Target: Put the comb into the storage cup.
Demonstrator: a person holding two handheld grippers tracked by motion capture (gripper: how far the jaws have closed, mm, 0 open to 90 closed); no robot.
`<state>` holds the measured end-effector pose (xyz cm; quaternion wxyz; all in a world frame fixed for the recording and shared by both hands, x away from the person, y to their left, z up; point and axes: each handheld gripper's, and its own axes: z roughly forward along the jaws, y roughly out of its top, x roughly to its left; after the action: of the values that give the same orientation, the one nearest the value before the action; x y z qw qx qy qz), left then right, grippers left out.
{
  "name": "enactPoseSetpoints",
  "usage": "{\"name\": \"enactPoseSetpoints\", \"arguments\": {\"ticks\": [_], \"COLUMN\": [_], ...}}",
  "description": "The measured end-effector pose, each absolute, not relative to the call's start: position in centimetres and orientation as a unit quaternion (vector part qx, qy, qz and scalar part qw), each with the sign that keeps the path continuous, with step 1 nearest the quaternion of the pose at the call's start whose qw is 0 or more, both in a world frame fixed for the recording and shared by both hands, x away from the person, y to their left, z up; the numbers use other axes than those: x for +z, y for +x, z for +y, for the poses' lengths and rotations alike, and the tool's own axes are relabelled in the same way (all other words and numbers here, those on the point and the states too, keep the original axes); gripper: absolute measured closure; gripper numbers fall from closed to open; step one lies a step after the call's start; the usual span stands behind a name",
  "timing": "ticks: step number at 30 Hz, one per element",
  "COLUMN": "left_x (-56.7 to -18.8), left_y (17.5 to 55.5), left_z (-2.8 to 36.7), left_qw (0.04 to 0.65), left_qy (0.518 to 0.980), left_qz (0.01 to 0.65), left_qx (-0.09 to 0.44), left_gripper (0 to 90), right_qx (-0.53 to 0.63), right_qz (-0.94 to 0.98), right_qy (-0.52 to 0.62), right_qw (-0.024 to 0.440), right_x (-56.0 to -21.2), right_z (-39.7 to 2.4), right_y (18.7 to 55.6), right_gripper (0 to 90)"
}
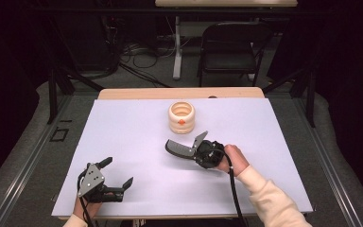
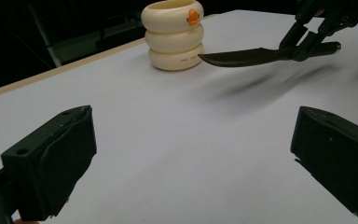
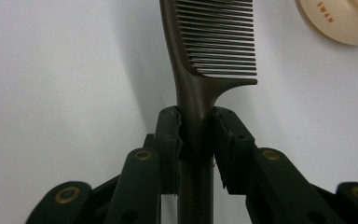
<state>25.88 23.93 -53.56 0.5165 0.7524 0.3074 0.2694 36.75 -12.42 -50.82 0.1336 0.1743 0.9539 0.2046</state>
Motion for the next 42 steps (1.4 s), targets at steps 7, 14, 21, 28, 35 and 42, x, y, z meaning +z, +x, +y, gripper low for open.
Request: {"name": "enactPoseSetpoints", "arguments": {"ticks": [7, 14, 21, 28, 35, 42], "left_x": [-53.6, -53.6, -53.6, -53.5, -53.5, -53.5], "left_y": [25.9, 25.9, 25.9, 25.9, 25.9, 25.9], "left_z": [23.9, 23.9, 23.9, 23.9, 24.0, 24.0], "left_qw": [0.516, 0.517, 0.517, 0.516, 0.518, 0.519], "left_qy": [0.752, 0.752, 0.753, 0.753, 0.752, 0.751], "left_qz": [0.309, 0.309, 0.307, 0.307, 0.306, 0.307], "left_qx": [0.269, 0.268, 0.268, 0.269, 0.27, 0.27], "left_gripper": [0.4, 0.4, 0.4, 0.4, 0.3, 0.4], "right_qx": [0.226, 0.245, 0.259, 0.284, 0.307, 0.321], "right_qz": [0.949, 0.943, 0.94, 0.93, 0.921, 0.914], "right_qy": [0.179, 0.184, 0.178, 0.19, 0.19, 0.199], "right_qw": [0.128, 0.131, 0.133, 0.138, 0.145, 0.152], "right_x": [-50.4, -50.0, -49.7, -49.3, -49.3, -49.3], "right_z": [-13.0, -13.5, -13.7, -14.3, -15.1, -15.8], "right_y": [36.4, 36.3, 36.1, 35.7, 35.4, 35.3], "right_gripper": [72.2, 72.2, 72.2, 72.2, 72.1, 72.2]}}
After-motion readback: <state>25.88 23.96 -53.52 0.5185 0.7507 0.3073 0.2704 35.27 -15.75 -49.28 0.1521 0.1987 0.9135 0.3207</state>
